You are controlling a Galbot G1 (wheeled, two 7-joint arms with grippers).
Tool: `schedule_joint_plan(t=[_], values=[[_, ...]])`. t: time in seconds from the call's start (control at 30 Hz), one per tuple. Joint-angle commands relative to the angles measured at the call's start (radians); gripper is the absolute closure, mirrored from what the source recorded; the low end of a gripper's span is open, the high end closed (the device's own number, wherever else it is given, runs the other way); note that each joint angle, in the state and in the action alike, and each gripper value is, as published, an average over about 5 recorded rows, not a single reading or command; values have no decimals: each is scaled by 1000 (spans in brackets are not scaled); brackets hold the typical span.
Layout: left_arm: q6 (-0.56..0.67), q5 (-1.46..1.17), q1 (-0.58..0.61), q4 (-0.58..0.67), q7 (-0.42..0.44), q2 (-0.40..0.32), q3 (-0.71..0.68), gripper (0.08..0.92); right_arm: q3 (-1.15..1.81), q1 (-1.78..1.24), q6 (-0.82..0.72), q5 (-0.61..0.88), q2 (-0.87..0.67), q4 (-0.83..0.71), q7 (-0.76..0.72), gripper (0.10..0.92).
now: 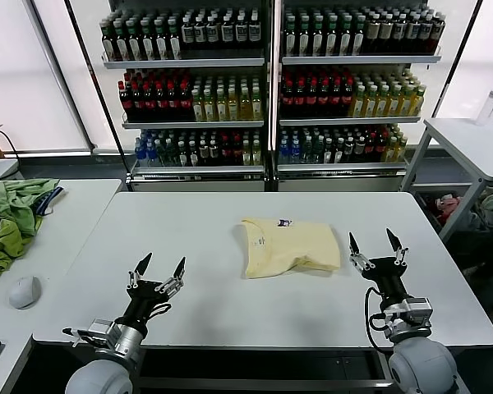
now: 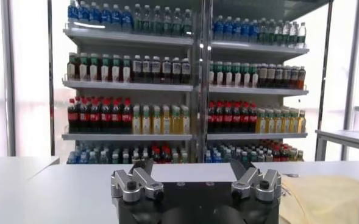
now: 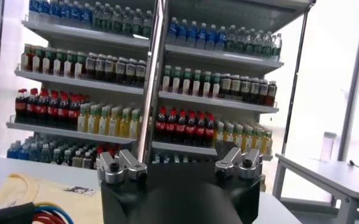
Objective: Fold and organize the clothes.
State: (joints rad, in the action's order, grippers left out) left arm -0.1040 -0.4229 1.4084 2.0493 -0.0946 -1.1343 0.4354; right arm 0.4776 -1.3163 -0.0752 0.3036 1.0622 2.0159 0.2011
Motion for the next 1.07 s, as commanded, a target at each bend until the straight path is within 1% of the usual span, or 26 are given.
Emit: schedule_joint_plan(t=[0.03, 0.2, 0.43, 1.07], values=[[-1, 0, 0, 2, 1, 1, 1, 177, -4, 0, -1, -2, 1, 2, 3, 203], [-1, 0, 0, 3, 2, 2, 1, 177, -6, -2, 5, -21, -1, 9, 19, 203], [-1, -2, 4, 8, 3, 5, 6, 177, 3, -14, -25, -43, -4, 27, 22, 203], [0, -2, 15, 25, 5, 7, 12, 177, 28, -27, -62, -44, -1, 47, 39, 203]])
